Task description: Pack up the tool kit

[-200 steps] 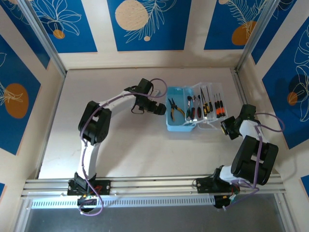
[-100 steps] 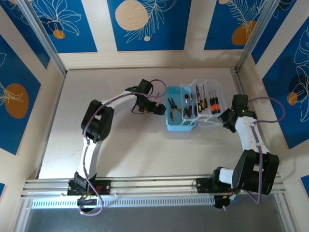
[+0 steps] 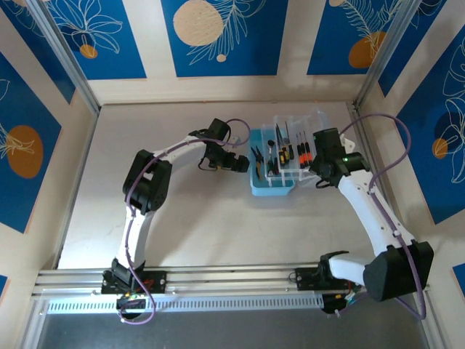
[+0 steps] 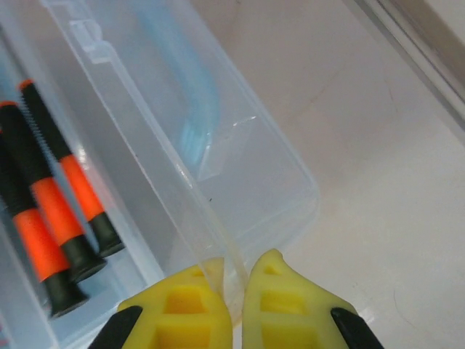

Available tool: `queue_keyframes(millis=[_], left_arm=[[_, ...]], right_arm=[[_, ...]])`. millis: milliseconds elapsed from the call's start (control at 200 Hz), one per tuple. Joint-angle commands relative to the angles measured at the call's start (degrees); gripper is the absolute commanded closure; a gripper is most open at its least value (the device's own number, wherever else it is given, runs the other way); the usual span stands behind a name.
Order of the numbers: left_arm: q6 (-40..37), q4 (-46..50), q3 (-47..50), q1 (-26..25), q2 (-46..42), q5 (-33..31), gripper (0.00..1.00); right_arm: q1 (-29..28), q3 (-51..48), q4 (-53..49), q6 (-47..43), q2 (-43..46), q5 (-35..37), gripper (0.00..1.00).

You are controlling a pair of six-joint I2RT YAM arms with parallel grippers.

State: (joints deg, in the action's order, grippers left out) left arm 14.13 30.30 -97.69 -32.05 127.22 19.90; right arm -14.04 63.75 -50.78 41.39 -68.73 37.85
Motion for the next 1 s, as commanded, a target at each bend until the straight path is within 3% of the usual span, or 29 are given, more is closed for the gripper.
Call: queue_keyframes(millis=[0,245,515,635,750,885,995], left_arm=[[0.95,-3.00,-1.54,-1.47,2.37,3.02,0.00],[0.82,-3.37,-1.41,-1.52,2.07,3.12,0.00],[0.91,-4.44,-0.21,-1.01,1.51,4.09,0.00],[0.88,-5.24,1.86,-0.24,0.08,3.79,0.00],[-0.66,-5.99,5.14,1.07,-2.33,3.48,0.00],[-4.00,-8.42,11.28,2.78,-7.29,2.41,0.00],[-8.16,-9.47,15.77,2.90,-11.52,-0.41,0.00]], right_arm=[[-8.01,3.06,0.27,3.75,-0.15,-8.30,1.00],[-21.33,4.79,-2.94,11.78,-3.53,-5.27,1.00],[-29.21,3.73,-4.80,19.29,-4.42,-0.34,1.00],[-29.53,5.21,-4.94,17.11,-4.74,-0.15,0.83],[-26.49,7.10,-3.27,9.28,-4.71,-1.57,0.54],[-16.50,7.78,2.78,-3.38,-5.15,-10.40,0.26],[-8.00,8.73,7.50,-11.87,-8.56,-17.83,0.11]])
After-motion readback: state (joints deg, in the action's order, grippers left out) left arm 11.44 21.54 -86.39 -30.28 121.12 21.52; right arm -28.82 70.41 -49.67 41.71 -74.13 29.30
